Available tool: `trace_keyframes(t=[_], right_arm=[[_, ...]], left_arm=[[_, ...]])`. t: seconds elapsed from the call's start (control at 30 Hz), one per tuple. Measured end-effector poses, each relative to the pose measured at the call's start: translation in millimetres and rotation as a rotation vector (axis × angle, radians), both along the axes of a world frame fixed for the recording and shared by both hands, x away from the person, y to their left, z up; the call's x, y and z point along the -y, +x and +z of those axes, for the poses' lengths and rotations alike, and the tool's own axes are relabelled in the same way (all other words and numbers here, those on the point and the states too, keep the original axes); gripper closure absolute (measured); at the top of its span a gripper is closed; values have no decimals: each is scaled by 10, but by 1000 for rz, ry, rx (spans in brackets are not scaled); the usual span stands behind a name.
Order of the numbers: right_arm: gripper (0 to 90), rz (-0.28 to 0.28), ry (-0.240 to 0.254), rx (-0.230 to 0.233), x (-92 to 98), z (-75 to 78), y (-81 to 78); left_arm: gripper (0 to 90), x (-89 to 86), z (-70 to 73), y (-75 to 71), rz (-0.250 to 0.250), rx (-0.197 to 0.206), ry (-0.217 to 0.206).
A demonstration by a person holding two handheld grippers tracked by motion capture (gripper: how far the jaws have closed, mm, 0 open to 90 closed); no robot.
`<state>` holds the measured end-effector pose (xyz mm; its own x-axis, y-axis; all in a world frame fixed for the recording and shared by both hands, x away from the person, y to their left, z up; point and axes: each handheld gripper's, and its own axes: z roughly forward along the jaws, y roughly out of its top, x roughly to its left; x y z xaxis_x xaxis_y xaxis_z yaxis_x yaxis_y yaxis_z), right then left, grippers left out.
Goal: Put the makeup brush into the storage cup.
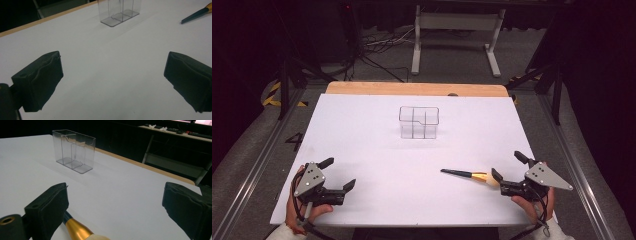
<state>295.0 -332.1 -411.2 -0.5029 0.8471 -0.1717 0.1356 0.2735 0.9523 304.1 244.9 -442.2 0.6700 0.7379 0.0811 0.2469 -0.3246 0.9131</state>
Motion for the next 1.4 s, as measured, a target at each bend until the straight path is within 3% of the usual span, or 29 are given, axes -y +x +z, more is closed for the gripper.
trace_keyframes(t=[0.2,0.33,0.5,0.53,0.63,0.7,0.8,0.87,0.93,1.07,1.2,1.3,1.4], right_arm=[[64,1,18,-11,48,44,3],[63,10,0,-32,62,97,26],[82,48,-65,-92,21,185,106],[131,81,-97,-114,-3,213,123],[150,128,-136,-148,-39,246,141],[199,179,-185,-187,-94,289,188],[192,232,-238,-240,-192,345,275],[185,266,-299,-288,-287,364,343],[203,293,-397,-347,-390,349,412],[237,333,-542,-454,-539,305,525],[321,369,-623,-547,-659,267,632],[345,417,-720,-611,-753,203,682],[367,436,-782,-642,-798,171,715]], left_arm=[[27,9,-13,3,-9,-19,8],[26,-3,-32,21,-14,-28,24],[26,4,-28,23,-17,-26,23],[26,9,-28,17,-20,-24,23],[25,10,-35,13,-35,-27,24],[23,6,-46,19,-36,-37,30],[22,17,-55,30,-37,-41,37],[22,32,-60,41,-42,-45,45],[22,46,-66,47,-46,-48,51],[23,55,-74,40,-53,-48,61],[20,57,-74,38,-62,-47,61],[21,61,-77,39,-63,-47,65],[21,64,-76,34,-65,-47,67]])
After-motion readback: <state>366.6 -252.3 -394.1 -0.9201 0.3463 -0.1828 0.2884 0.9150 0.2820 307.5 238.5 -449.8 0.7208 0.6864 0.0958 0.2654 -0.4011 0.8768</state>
